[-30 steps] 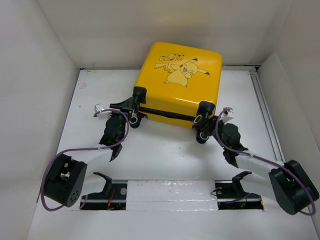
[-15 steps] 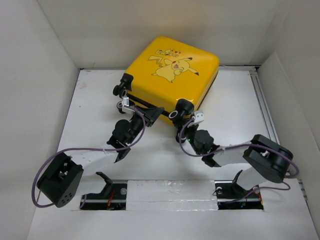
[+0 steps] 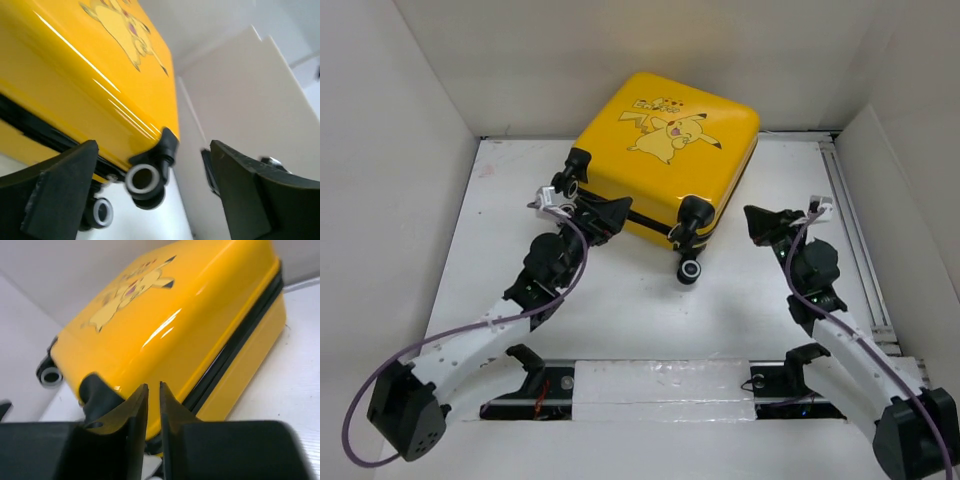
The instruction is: Pack the luggage
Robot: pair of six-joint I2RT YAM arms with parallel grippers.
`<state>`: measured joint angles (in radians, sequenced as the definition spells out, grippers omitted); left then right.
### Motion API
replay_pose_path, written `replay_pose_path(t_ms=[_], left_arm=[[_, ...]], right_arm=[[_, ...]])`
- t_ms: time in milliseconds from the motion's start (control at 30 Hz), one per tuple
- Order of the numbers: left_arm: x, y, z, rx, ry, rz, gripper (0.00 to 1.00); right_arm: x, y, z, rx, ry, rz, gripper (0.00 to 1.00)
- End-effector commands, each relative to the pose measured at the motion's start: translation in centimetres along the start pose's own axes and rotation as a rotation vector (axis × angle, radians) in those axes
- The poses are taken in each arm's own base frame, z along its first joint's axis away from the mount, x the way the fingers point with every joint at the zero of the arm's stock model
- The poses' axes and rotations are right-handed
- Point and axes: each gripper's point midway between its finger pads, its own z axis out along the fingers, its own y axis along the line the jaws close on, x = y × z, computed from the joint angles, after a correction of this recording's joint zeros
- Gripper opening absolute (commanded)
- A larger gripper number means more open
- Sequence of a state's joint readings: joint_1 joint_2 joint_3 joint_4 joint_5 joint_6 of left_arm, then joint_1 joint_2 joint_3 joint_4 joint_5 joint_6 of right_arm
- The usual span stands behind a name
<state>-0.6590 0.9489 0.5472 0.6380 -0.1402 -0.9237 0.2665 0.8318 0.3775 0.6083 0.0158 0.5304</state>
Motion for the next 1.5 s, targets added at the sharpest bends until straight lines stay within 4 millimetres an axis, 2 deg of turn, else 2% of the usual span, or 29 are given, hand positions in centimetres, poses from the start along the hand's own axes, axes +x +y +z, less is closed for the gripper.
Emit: replay_pose_path(t_ms=[0, 33, 100, 133, 167, 200, 267, 300, 333, 367, 400, 433, 500, 533, 600, 667, 700, 833, 967, 1033, 1100, 1133, 1167, 1200, 1233, 1267, 1333, 1433, 1467], left_arm=[[-4.9, 2.3, -1.7, -0.184, -0.175, 0.122, 0.94], [-5.7, 4.1, -2.3, -0.240, -0.225, 0.129, 0.95], [-7.7, 6.9, -2.8, -0.319, -0.286, 0.128, 0.97], [-8.3, 8.0, -2.7, -0.340, -0.290, 0.098, 0.97], [-8.9, 10.6, -2.5, -0.376, -0.256, 0.084, 0.97], [-9.0, 11.9, -2.5, -0.388, -0.241, 0.061, 0.97], [-9.5, 13.4, -2.3, -0.380, -0.206, 0.019, 0.97], [-10.5, 15.2, -2.9, -0.419, -0.241, -0.003, 0.97], [-10.7, 15.6, -2.9, -0.409, -0.257, -0.012, 0.97], [-11.4, 15.3, -2.9, -0.394, -0.280, -0.008, 0.97], [-11.7, 15.0, -2.8, -0.379, -0.290, -0.005, 0.98], [-11.6, 15.7, -2.7, -0.402, -0.290, -0.007, 0.98], [-12.4, 15.0, -1.9, -0.389, -0.298, -0.005, 1.00], [-12.3, 15.5, -1.5, -0.407, -0.285, 0.002, 1.00], [-12.6, 15.7, -0.7, -0.416, -0.277, 0.024, 1.00], [-12.9, 15.8, 0.6, -0.428, -0.257, 0.031, 1.00], [-12.8, 16.1, 0.7, -0.442, -0.247, 0.038, 1.00], [-12.9, 15.7, 1.4, -0.412, -0.238, 0.038, 1.00], [-12.8, 16.0, 1.8, -0.420, -0.232, 0.036, 1.00], [-12.8, 16.4, 1.8, -0.433, -0.234, 0.036, 1.00], [-13.2, 16.1, 2.2, -0.427, -0.238, 0.037, 1.00], [-12.9, 16.6, 2.3, -0.438, -0.230, 0.044, 1.00], [-13.2, 16.0, 2.5, -0.422, -0.230, 0.045, 1.00], [-13.0, 16.3, 2.6, -0.429, -0.225, 0.044, 1.00], [-12.9, 16.2, 2.6, -0.422, -0.215, 0.043, 1.00], [-13.1, 15.6, 2.9, -0.394, -0.221, 0.046, 1.00], [-12.3, 15.4, 3.1, -0.366, -0.187, 0.032, 0.98], [-10.9, 15.4, 3.0, -0.349, -0.140, 0.025, 0.98], [-9.7, 14.7, 3.3, -0.328, -0.106, 0.025, 0.98]], right_arm=[[3.3, 2.5, -1.7, -0.101, 0.157, 0.033, 0.26], [5.0, 4.2, -2.4, -0.160, 0.204, 0.026, 0.33], [7.8, 4.6, -2.8, -0.173, 0.293, -0.019, 0.52], [9.0, 4.7, -3.2, -0.173, 0.345, -0.037, 0.56], [8.9, 5.8, -3.2, -0.180, 0.352, -0.054, 0.60], [9.5, 5.7, -3.5, -0.165, 0.371, -0.059, 0.66], [8.5, 6.9, -3.9, -0.204, 0.347, -0.066, 0.84], [8.2, 7.8, -4.3, -0.240, 0.344, -0.061, 0.90], [7.7, 8.6, -4.7, -0.280, 0.336, -0.064, 1.00], [7.7, 8.6, -4.7, -0.280, 0.336, -0.064, 1.00], [6.9, 10.1, -4.8, -0.334, 0.333, -0.056, 1.00], [6.9, 10.5, -4.6, -0.348, 0.337, -0.065, 1.00], [7.8, 10.3, -3.7, -0.331, 0.365, -0.095, 1.00], [7.3, 10.9, -2.9, -0.336, 0.357, -0.107, 1.00], [9.1, 10.8, -1.7, -0.334, 0.421, -0.132, 1.00], [9.3, 12.5, -1.1, -0.399, 0.456, -0.123, 1.00], [10.5, 12.4, -0.7, -0.393, 0.494, -0.111, 1.00], [11.4, 11.9, 0.4, -0.344, 0.499, -0.110, 1.00], [11.7, 10.5, 1.0, -0.284, 0.508, -0.098, 0.94], [12.2, 9.7, 1.3, -0.260, 0.520, -0.091, 0.83], [12.3, 8.8, 1.6, -0.234, 0.538, -0.091, 0.83], [12.0, 8.4, 1.8, -0.227, 0.535, -0.088, 0.77], [11.4, 8.2, 1.9, -0.222, 0.518, -0.087, 0.46], [11.2, 7.9, 1.7, -0.221, 0.514, -0.086, 0.34], [10.7, 6.9, 1.8, -0.196, 0.501, -0.085, 0.29], [9.2, 7.0, 1.8, -0.197, 0.462, -0.075, 0.22], [7.4, 5.1, 1.9, -0.144, 0.419, -0.076, 0.17], [4.3, 2.8, 1.9, -0.079, 0.341, -0.079, 0.17], [3.2, 2.5, 2.3, -0.065, 0.319, -0.080, 0.17]])
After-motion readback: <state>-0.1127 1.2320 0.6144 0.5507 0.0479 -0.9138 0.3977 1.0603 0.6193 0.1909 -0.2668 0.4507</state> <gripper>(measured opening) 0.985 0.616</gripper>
